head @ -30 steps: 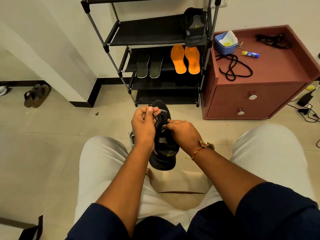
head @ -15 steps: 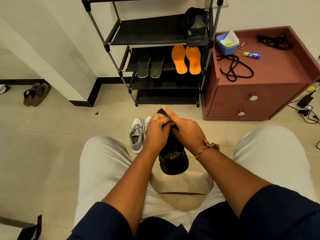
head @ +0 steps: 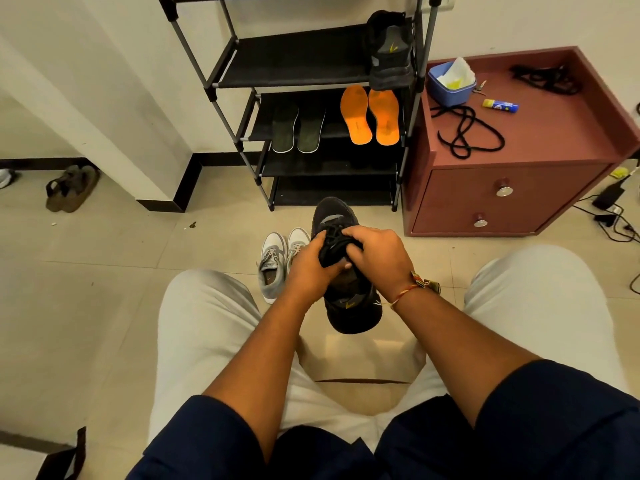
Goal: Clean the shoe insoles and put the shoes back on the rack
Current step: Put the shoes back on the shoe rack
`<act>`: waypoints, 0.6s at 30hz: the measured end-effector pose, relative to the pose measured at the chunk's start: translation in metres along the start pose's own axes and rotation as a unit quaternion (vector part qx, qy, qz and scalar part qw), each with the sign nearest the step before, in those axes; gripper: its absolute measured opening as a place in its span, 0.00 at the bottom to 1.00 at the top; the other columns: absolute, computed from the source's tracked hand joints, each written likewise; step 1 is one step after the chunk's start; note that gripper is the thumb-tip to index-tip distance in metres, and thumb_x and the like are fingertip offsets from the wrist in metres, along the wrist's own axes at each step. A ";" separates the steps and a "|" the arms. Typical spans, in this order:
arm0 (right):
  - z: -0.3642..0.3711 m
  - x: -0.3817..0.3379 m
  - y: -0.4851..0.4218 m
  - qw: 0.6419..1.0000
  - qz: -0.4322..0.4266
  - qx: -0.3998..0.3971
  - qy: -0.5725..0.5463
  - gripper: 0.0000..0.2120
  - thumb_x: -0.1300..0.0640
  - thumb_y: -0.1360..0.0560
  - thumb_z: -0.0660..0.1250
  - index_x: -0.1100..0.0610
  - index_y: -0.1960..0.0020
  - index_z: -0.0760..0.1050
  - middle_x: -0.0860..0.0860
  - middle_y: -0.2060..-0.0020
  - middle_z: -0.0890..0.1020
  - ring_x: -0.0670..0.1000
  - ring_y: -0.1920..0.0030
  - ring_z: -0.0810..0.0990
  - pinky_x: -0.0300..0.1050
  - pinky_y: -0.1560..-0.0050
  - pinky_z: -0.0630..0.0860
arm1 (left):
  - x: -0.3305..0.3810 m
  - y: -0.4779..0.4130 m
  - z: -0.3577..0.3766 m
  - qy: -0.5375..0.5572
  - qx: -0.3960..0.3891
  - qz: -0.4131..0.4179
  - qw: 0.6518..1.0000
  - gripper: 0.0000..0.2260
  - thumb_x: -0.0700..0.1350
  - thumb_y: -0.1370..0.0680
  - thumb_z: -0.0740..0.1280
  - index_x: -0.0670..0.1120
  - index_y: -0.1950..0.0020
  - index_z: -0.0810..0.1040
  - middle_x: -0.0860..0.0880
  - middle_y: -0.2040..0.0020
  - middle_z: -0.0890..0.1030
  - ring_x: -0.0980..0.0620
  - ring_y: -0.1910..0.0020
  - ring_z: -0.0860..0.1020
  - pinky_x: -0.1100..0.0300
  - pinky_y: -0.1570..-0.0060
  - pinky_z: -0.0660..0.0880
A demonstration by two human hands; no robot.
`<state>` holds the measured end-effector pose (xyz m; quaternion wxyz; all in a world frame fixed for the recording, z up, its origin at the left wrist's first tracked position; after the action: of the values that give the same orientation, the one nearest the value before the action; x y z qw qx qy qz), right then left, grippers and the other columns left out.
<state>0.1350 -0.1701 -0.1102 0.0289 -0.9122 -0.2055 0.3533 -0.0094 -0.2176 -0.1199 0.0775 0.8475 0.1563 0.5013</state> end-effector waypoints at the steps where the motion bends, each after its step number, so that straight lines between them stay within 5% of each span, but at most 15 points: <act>1: -0.001 -0.001 0.001 1.000 -0.009 0.002 -0.004 0.15 0.60 0.25 0.67 0.55 0.39 0.81 0.55 0.49 0.85 0.57 0.49 0.83 0.50 0.46 0.80 | 0.001 0.001 0.001 -0.045 0.015 0.005 0.999 0.29 0.48 0.23 0.73 0.53 0.24 0.68 0.49 0.36 0.80 0.48 0.38 0.78 0.49 0.38 0.77; 4: -0.001 -0.005 0.002 0.999 -0.034 0.010 -0.015 0.13 0.59 0.25 0.69 0.55 0.41 0.82 0.54 0.50 0.86 0.55 0.49 0.84 0.49 0.46 0.80 | 0.006 0.003 0.001 -0.146 0.080 0.013 0.986 0.21 0.44 0.19 0.65 0.51 0.25 0.69 0.45 0.41 0.83 0.43 0.43 0.80 0.49 0.45 0.78; 11: -0.006 -0.008 -0.006 0.994 0.032 -0.091 -0.042 0.17 0.55 0.27 0.74 0.54 0.39 0.82 0.51 0.44 0.85 0.50 0.42 0.82 0.45 0.35 0.74 | 0.002 0.003 0.002 -0.269 0.092 -0.024 0.958 0.30 0.44 0.16 0.58 0.48 0.17 0.47 0.41 0.43 0.81 0.41 0.46 0.81 0.43 0.47 0.80; 15: -0.010 -0.012 -0.005 0.974 0.114 -0.054 -0.188 0.15 0.55 0.28 0.76 0.56 0.42 0.83 0.51 0.48 0.86 0.45 0.47 0.82 0.38 0.39 0.76 | 0.003 0.005 0.003 -0.332 0.107 -0.010 0.937 0.32 0.42 0.17 0.60 0.47 0.18 0.46 0.39 0.36 0.78 0.40 0.40 0.79 0.44 0.43 0.79; 18: -0.007 -0.008 -0.005 0.926 0.193 0.002 -0.325 0.09 0.60 0.25 0.73 0.57 0.45 0.84 0.52 0.52 0.86 0.49 0.50 0.85 0.44 0.44 0.81 | 0.003 0.006 0.007 -0.370 0.101 -0.003 0.923 0.35 0.40 0.18 0.63 0.47 0.18 0.46 0.40 0.34 0.77 0.40 0.38 0.78 0.43 0.43 0.79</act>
<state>0.1320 -0.1679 -0.0990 -0.1069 -0.7695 -0.0226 0.6292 -0.0005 -0.2219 -0.1193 0.0450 0.9756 0.1690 0.1328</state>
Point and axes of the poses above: each hand's wrist, its own y-axis away from the middle knuckle, its own z-axis out of the palm, x = y × z, the point moved 1 cm from there along -y, towards the middle knuckle
